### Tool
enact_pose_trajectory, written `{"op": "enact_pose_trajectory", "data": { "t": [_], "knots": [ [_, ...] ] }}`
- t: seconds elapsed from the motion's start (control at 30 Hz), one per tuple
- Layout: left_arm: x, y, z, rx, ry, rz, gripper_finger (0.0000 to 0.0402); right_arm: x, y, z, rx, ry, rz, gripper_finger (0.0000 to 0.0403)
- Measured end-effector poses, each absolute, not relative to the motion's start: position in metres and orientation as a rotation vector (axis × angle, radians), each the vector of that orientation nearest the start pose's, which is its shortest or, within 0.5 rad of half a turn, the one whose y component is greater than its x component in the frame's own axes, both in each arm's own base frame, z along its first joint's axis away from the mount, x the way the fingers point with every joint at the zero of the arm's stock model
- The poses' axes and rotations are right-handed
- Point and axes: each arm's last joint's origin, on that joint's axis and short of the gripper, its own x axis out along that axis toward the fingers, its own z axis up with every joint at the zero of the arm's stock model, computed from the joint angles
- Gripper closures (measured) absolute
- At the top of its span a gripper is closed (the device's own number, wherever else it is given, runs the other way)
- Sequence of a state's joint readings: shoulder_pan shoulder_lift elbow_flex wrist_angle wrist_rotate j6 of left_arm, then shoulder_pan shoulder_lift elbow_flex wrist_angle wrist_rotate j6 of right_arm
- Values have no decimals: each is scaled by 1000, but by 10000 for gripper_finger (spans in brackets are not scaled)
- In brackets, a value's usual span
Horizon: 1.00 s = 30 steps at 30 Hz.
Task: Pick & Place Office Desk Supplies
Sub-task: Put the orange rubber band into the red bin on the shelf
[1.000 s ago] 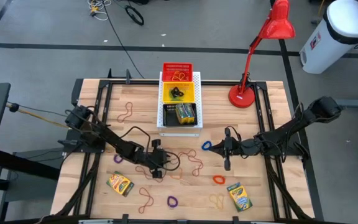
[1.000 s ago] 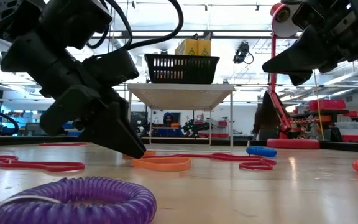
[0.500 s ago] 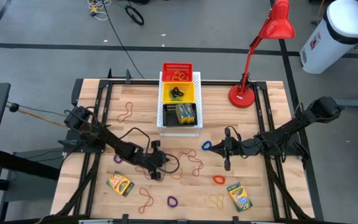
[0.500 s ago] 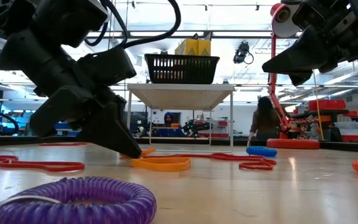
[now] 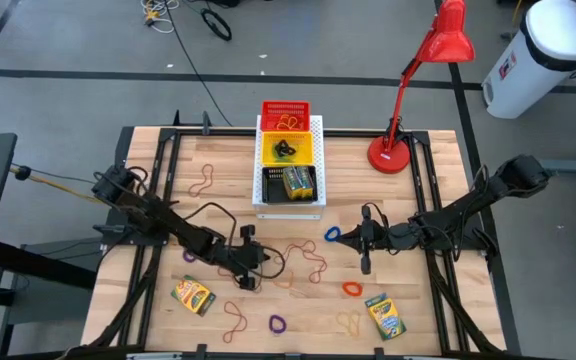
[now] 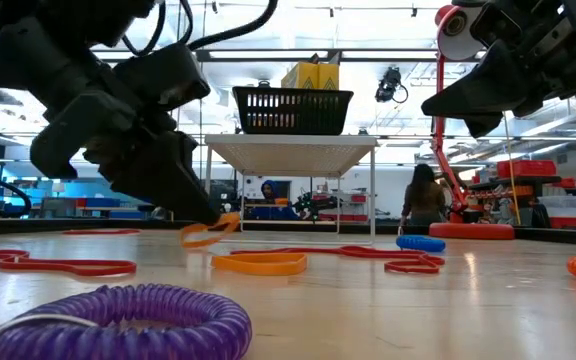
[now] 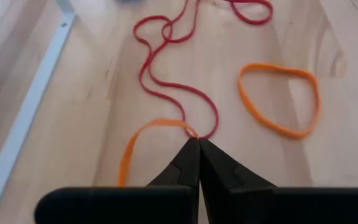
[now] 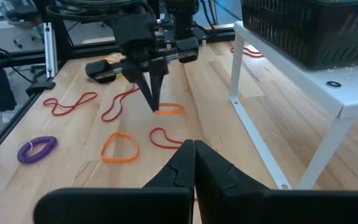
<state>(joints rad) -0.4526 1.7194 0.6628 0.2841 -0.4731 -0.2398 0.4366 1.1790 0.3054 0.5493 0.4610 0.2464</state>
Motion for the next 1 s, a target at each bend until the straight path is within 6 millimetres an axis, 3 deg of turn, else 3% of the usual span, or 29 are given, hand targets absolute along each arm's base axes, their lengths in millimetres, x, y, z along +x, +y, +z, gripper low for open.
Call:
{"op": "enact_pose_trajectory", "data": {
  "t": [0.37,0.53,0.77,1.0],
  "knots": [
    [260,-138,151,106,552,57,396,197,78,168,104,287,-60,398],
    [249,-141,177,97,477,61,396,197,78,168,104,287,-60,398],
    [221,-133,223,85,366,130,396,197,78,168,104,287,-60,398],
    [196,-109,265,55,238,243,396,197,78,168,104,287,-60,398]
  ]
}}
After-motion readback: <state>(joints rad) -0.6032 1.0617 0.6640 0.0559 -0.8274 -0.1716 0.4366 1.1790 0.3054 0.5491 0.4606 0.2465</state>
